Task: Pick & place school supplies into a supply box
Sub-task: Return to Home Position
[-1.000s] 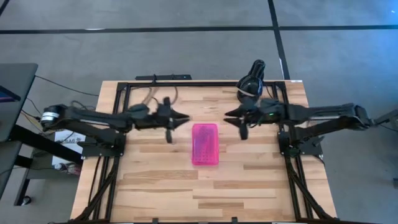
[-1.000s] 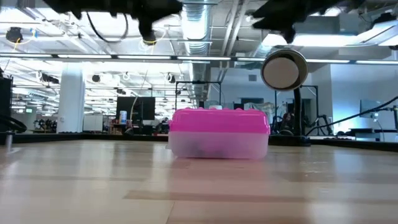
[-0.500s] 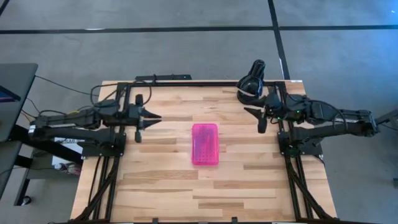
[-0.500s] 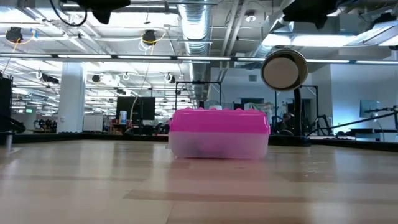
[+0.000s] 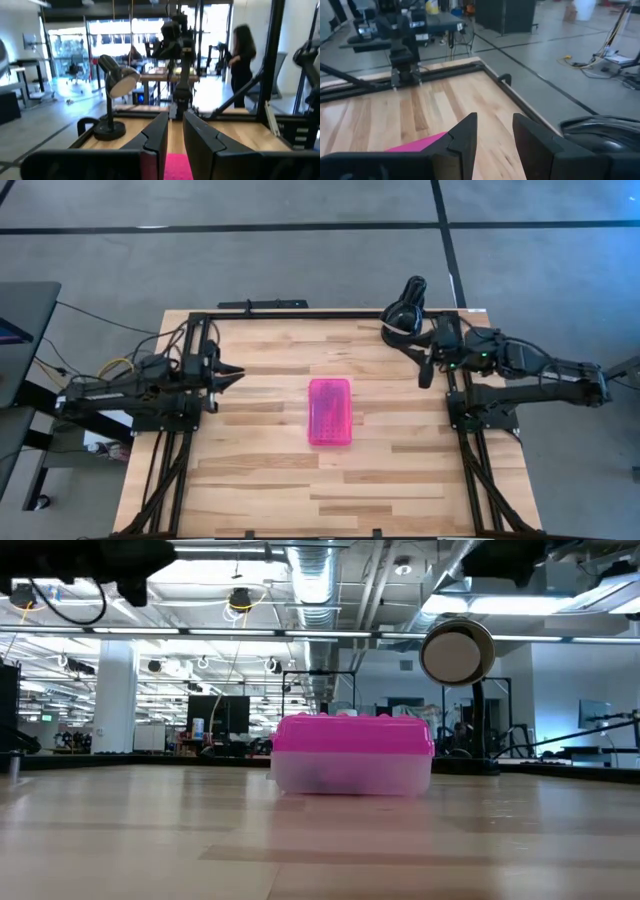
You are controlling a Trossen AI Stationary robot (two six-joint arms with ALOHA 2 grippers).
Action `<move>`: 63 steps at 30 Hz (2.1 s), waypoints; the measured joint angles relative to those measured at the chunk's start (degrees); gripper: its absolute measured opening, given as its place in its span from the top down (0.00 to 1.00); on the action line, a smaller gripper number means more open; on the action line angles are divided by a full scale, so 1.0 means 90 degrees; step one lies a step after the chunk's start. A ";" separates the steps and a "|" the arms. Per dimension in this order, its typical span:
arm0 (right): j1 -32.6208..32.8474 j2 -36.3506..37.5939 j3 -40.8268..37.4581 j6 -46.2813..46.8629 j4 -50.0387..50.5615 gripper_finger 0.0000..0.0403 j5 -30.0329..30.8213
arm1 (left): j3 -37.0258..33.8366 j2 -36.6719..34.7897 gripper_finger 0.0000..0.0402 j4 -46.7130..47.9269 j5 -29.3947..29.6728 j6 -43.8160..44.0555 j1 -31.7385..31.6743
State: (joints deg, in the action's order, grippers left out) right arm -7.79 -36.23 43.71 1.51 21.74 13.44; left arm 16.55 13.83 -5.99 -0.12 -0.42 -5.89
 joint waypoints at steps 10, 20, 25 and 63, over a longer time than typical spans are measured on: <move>-0.0150 0.0916 0.0001 0.0008 0.0495 0.70 -0.0147 | -0.0728 -0.1514 0.86 0.0181 0.0211 0.0008 0.0000; -0.0159 0.1962 -0.0690 0.0777 0.0710 0.70 0.0012 | -0.1723 -0.1442 0.86 -0.1085 0.0234 0.0737 0.0035; -0.0176 0.2697 -0.0939 0.0984 0.0580 0.70 0.0107 | -0.1772 -0.1410 0.86 -0.0999 0.0448 0.0805 0.0155; -0.0258 0.3998 -0.2161 0.0332 -0.0168 0.70 -0.1532 | -0.1792 -0.1429 0.86 0.0052 0.0784 0.1231 0.0155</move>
State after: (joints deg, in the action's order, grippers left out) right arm -10.12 -0.25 24.27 4.49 20.22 -0.35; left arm 0.43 0.97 -5.52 6.94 10.66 -4.49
